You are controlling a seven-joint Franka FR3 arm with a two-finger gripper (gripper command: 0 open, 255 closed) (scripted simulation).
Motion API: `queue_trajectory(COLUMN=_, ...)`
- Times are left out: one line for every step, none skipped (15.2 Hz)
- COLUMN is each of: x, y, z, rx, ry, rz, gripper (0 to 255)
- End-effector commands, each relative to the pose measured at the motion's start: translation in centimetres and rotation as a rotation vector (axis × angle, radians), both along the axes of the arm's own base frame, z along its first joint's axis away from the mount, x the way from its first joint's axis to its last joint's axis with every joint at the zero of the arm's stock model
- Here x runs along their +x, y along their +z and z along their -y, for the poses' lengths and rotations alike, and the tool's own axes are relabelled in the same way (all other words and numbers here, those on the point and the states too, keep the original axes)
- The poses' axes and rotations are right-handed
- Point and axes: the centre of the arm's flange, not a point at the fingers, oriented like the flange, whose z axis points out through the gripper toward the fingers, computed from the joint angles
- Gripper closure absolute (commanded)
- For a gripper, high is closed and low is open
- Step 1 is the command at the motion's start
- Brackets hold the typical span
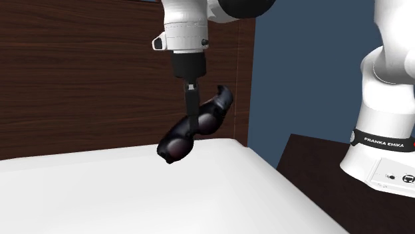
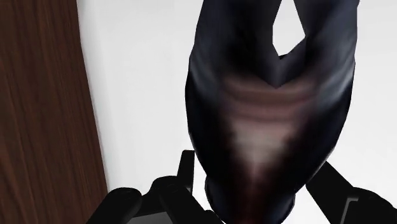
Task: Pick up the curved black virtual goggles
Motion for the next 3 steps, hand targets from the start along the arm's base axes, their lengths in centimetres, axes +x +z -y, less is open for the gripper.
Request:
queue_trajectory(x=-0.04, y=1.12, z=0.06, rx=0.000, ry=0.000, rz=0.000, gripper=255)
queue_trajectory(x=-0.04, y=1.20, z=0.06, rx=0.000, ry=0.000, rz=0.000, gripper=255)
queue_trajectory(x=-0.04, y=1.20, z=0.06, rx=0.000, ry=0.000, rz=0.000, gripper=255)
